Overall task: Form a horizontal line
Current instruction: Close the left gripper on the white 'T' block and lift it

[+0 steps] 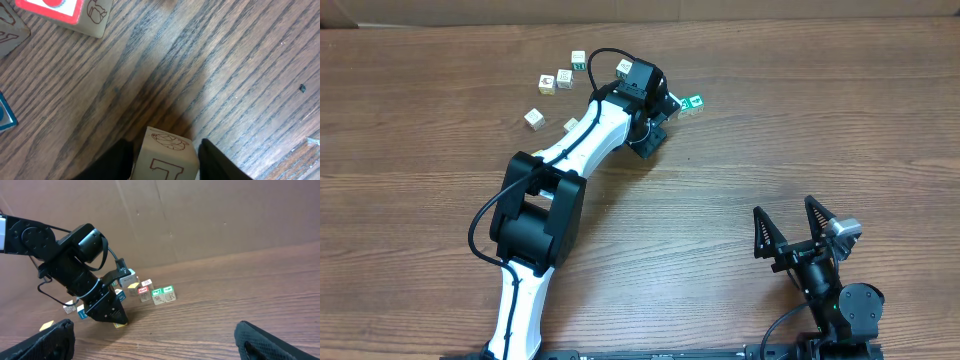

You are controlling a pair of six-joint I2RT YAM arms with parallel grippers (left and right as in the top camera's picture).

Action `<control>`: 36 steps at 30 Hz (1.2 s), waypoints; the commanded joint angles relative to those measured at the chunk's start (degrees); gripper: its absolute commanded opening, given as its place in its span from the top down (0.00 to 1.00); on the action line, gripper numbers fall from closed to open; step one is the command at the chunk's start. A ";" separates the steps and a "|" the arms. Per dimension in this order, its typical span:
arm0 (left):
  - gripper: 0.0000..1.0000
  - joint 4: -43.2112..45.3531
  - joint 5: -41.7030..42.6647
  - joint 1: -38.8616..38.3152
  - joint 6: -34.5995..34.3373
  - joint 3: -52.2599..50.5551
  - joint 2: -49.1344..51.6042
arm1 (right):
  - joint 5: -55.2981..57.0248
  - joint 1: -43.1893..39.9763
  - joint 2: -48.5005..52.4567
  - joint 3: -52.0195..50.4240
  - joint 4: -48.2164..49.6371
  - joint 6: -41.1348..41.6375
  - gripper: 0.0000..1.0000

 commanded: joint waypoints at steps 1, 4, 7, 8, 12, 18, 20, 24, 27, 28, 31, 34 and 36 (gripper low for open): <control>0.64 0.24 -0.55 0.28 -0.81 1.03 0.79 | -0.26 0.17 -0.24 -0.59 0.33 -0.20 0.00; 0.69 0.24 -0.81 0.28 -0.96 1.03 0.79 | -0.26 0.15 -0.24 -0.59 0.35 -0.20 0.00; 0.72 0.24 -0.81 0.28 -1.03 1.03 0.79 | -0.26 0.15 -0.24 -0.59 0.35 -0.20 0.00; 0.73 0.24 -0.87 0.28 -1.51 1.03 0.79 | -0.26 0.17 -0.24 -0.59 0.33 -0.20 0.00; 0.78 0.24 -0.83 0.28 -2.86 1.03 0.79 | -0.26 0.17 -0.24 -0.59 0.33 -0.20 0.00; 0.86 0.15 -0.61 0.28 -6.21 1.20 0.76 | -0.26 0.15 -0.24 -0.59 0.33 -0.20 0.00; 0.88 -0.24 -0.61 0.28 -7.26 1.49 0.76 | -0.26 0.17 -0.24 -0.59 0.35 -0.20 0.00; 0.93 -3.48 -0.66 0.11 -8.59 4.00 0.72 | -0.26 0.15 -0.24 -0.59 0.33 -0.20 0.00; 0.96 -7.54 -0.72 -0.15 -10.05 7.76 0.68 | -0.26 0.17 -0.24 -0.59 0.33 -0.20 0.00; 0.96 -8.92 -0.72 -0.20 -10.71 9.25 0.66 | -0.26 0.17 -0.24 -0.59 0.33 -0.20 0.00; 0.96 -14.12 -0.94 -0.17 -12.61 14.80 0.66 | -0.26 0.15 -0.24 -0.59 0.33 -0.20 0.00; 0.96 -20.11 -3.19 -0.02 -14.82 20.68 0.48 | -0.26 0.15 -0.24 -0.59 0.33 -0.20 0.00; 0.95 -22.82 -5.40 0.26 -16.17 23.12 -0.39 | -0.26 0.17 -0.24 -0.59 0.35 -0.20 0.00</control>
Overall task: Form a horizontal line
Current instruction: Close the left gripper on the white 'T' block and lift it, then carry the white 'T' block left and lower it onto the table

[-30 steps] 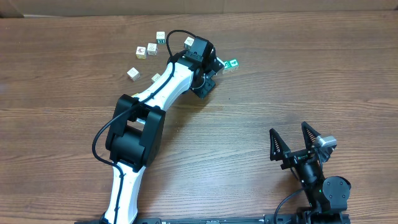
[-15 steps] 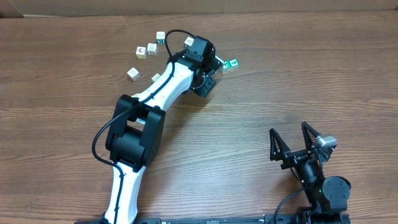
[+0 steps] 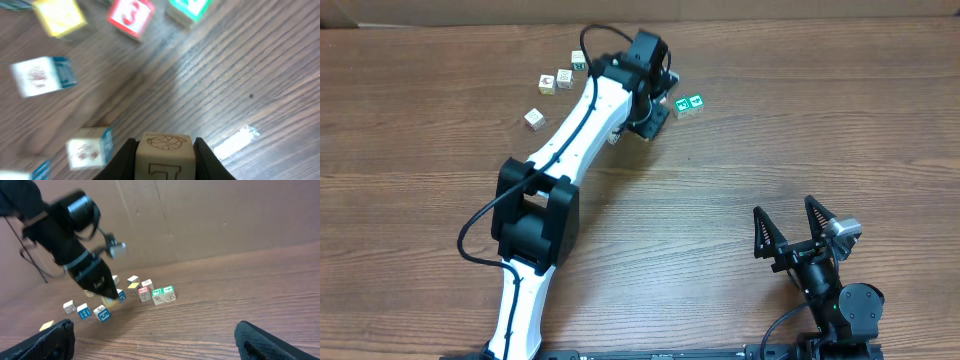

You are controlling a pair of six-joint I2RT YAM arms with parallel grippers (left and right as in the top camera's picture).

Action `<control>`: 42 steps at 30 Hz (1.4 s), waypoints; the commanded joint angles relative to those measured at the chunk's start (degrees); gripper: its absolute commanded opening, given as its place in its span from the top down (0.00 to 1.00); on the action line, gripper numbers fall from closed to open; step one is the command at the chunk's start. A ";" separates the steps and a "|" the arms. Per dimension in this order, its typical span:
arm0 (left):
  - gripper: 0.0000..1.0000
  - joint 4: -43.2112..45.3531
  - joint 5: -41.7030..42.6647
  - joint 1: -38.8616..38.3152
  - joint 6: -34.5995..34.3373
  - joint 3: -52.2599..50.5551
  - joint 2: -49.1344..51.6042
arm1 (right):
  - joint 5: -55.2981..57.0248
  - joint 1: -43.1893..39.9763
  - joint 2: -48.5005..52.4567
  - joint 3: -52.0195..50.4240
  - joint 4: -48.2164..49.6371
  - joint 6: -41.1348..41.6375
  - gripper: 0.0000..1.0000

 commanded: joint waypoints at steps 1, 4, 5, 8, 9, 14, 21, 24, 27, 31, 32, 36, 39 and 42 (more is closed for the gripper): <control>0.96 -3.13 -4.20 0.50 -4.55 4.55 -2.10 | -0.28 0.17 -0.24 -0.59 0.35 -0.17 0.00; 0.95 -5.25 -5.57 1.29 -5.66 4.57 -5.88 | -0.28 0.17 -0.24 -0.59 0.33 -0.17 0.00; 0.96 -5.90 -6.36 1.66 -6.01 4.50 -7.30 | -0.28 0.17 -0.24 -0.59 0.35 -0.17 0.00; 0.95 -8.20 -8.76 3.02 -6.84 4.31 -11.10 | -0.28 0.17 -0.24 -0.59 0.35 -0.17 0.00; 0.95 -8.92 -9.40 3.69 -7.04 3.87 -12.44 | -0.28 0.17 -0.24 -0.59 0.33 -0.17 0.00; 0.95 -8.22 -9.62 8.79 -7.72 -4.26 -20.20 | -0.28 0.15 -0.24 -0.59 0.33 -0.17 0.00; 0.96 2.38 -8.83 19.08 -8.33 -29.90 -37.75 | -0.28 0.17 -0.24 -0.59 0.33 -0.17 0.00; 0.96 6.73 -8.81 24.44 -8.33 -39.47 -43.80 | -0.28 0.15 -0.24 -0.59 0.35 -0.17 0.00; 0.96 9.66 -8.74 29.86 -6.78 -45.64 -46.58 | -0.28 0.17 -0.24 -0.59 0.35 -0.17 0.00; 0.96 13.11 -7.32 35.10 -2.71 -48.85 -45.97 | -0.28 0.15 -0.24 -0.59 0.35 -0.17 0.00; 0.96 13.77 -7.32 36.17 -0.68 -49.13 -45.48 | -0.28 0.15 -0.24 -0.59 0.33 -0.17 0.00; 0.96 16.06 -7.28 39.28 6.56 -49.16 -42.99 | -0.28 0.17 -0.24 -0.59 0.35 -0.17 0.00; 0.96 16.72 -7.13 41.51 9.35 -49.18 -40.35 | -0.28 0.15 -0.24 -0.59 0.35 -0.17 0.00; 0.96 16.83 -4.02 44.04 10.10 -49.18 -37.42 | -0.28 0.17 -0.24 -0.59 0.33 -0.17 0.00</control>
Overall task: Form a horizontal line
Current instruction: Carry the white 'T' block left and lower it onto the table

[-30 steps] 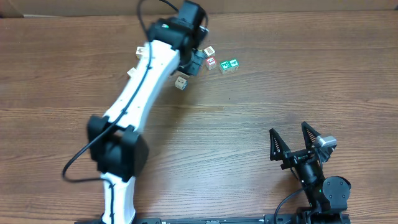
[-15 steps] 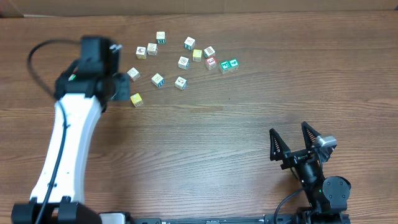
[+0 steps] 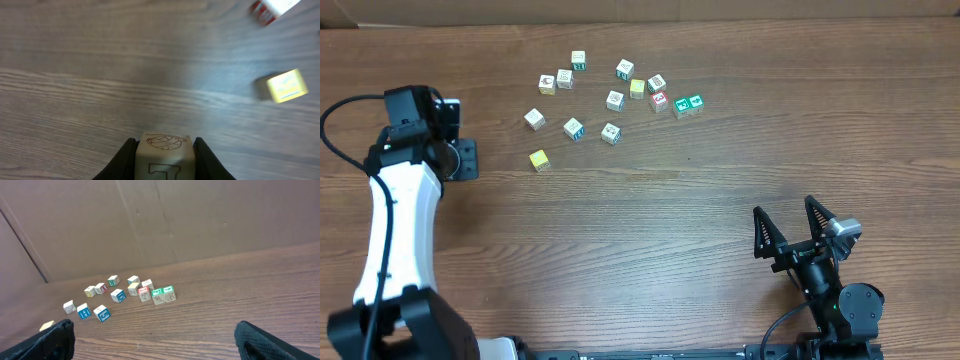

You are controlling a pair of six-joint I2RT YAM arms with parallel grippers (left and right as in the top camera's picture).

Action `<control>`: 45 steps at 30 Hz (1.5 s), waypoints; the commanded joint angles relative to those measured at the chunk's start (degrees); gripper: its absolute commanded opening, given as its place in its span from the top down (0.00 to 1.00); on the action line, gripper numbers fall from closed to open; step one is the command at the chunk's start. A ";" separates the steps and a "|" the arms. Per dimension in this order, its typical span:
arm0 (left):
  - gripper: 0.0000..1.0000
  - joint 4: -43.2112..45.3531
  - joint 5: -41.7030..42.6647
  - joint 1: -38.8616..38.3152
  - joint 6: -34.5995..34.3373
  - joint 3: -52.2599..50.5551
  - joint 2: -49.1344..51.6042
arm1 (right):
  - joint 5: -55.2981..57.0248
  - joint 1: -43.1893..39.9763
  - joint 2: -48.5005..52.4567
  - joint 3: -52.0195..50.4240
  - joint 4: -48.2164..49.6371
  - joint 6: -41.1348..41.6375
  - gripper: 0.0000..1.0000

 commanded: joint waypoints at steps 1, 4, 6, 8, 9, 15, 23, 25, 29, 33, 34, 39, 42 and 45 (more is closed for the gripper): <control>0.96 0.44 4.35 2.82 4.96 -0.52 3.65 | -0.26 0.15 -0.24 -0.59 0.33 -0.17 0.00; 0.96 1.64 5.57 4.42 5.31 -0.52 5.97 | -0.26 0.17 -0.24 -0.59 0.35 -0.17 0.00; 0.96 2.51 5.44 5.05 5.33 -0.52 6.88 | -0.26 0.17 -0.24 -0.59 0.33 -0.17 0.00; 0.96 3.87 4.50 5.68 5.31 -0.52 7.41 | -0.26 0.17 -0.24 -0.59 0.35 -0.17 0.00; 0.96 4.74 3.72 6.01 5.31 -0.52 7.65 | -0.26 0.17 -0.24 -0.59 0.33 -0.17 0.00; 0.96 9.33 2.78 7.15 8.31 -0.52 8.68 | -0.26 0.15 -0.24 -0.59 0.35 -0.17 0.00; 0.96 11.98 4.42 7.23 8.57 -0.52 14.08 | -0.26 0.17 -0.24 -0.59 0.33 -0.17 0.00; 0.96 12.22 4.22 7.30 8.26 -0.50 16.02 | -0.26 0.15 -0.24 -0.59 0.35 -0.17 0.00; 0.96 12.68 4.11 7.87 7.34 -0.39 19.10 | -0.26 0.17 -0.24 -0.59 0.35 -0.17 0.00; 0.96 13.57 4.13 8.87 7.43 -0.39 20.79 | -0.26 0.17 -0.24 -0.59 0.35 -0.17 0.00; 0.96 13.79 4.37 9.09 7.43 -0.39 20.96 | -0.26 0.17 -0.24 -0.59 0.33 -0.17 0.00; 0.96 14.73 5.99 10.05 7.89 -0.39 21.09 | -0.26 0.17 -0.24 -0.59 0.33 -0.17 0.00; 0.96 14.73 6.10 10.16 7.89 -0.39 21.09 | -0.26 0.17 -0.24 -0.59 0.35 -0.17 0.00; 0.89 14.69 6.16 10.16 7.91 -0.39 21.09 | -0.26 0.17 -0.24 -0.59 0.35 -0.17 0.00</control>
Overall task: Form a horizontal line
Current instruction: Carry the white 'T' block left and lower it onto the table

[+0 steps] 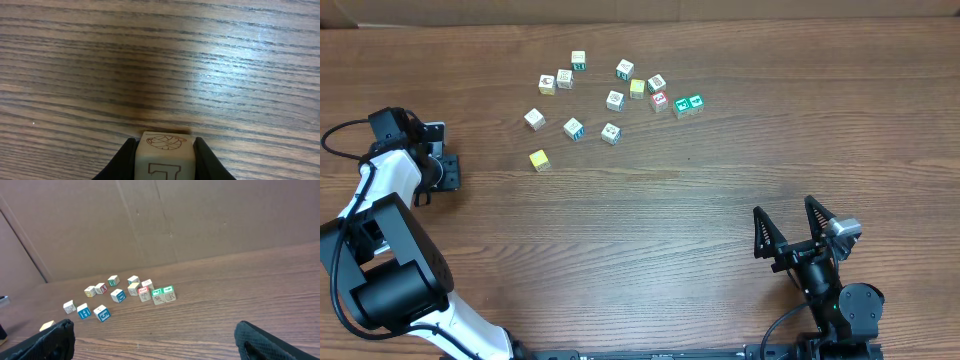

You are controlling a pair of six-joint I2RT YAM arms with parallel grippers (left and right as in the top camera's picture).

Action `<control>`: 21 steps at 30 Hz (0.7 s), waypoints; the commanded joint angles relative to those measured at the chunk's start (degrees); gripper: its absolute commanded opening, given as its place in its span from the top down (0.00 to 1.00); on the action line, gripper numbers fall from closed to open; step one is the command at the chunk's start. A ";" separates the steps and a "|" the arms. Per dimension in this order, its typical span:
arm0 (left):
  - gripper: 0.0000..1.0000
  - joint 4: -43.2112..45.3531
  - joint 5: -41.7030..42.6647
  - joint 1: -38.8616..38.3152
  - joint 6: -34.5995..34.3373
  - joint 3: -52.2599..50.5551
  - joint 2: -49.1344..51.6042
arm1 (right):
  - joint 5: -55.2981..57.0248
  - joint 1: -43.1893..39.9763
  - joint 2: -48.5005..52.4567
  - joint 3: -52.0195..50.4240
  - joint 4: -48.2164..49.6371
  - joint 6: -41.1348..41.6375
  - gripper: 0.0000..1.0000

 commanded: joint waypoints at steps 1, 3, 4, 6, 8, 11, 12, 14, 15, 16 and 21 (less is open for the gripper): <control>0.86 0.15 1.27 0.33 0.70 -0.39 0.55 | -0.24 0.17 -0.24 -0.59 0.35 -0.17 0.00; 0.82 -0.02 1.27 0.33 1.07 -0.39 0.55 | -0.24 0.17 -0.24 -0.59 0.33 -0.15 0.00; 0.81 -0.24 1.25 0.33 1.22 -0.39 0.55 | -0.24 0.15 -0.24 -0.59 0.35 -0.17 0.00; 0.79 -0.50 1.25 0.26 2.16 -0.39 0.55 | -0.24 0.15 -0.24 -0.59 0.35 -0.17 0.00; 0.77 -0.52 1.25 0.22 2.25 -0.39 0.55 | -0.24 0.17 -0.24 -0.59 0.35 -0.17 0.00; 0.71 -0.90 1.22 0.22 3.02 -0.39 0.55 | -0.24 0.17 -0.24 -0.59 0.35 -0.17 0.00; 0.68 -0.92 1.22 0.22 3.28 -0.39 0.55 | -0.24 0.15 -0.24 -0.59 0.35 -0.17 0.00; 0.64 -0.92 1.22 0.22 3.26 -0.39 0.55 | -0.24 0.17 -0.24 -0.59 0.35 -0.17 0.00; 0.63 -1.03 1.22 0.22 3.26 -0.39 0.55 | -0.24 0.17 -0.24 -0.59 0.33 -0.17 0.00; 0.62 -1.09 1.22 0.22 3.26 -0.39 0.55 | -0.24 0.17 -0.24 -0.59 0.35 -0.17 0.00; 0.59 -1.16 1.22 0.22 3.21 -0.37 0.48 | -0.24 0.15 -0.24 -0.59 0.35 -0.15 0.00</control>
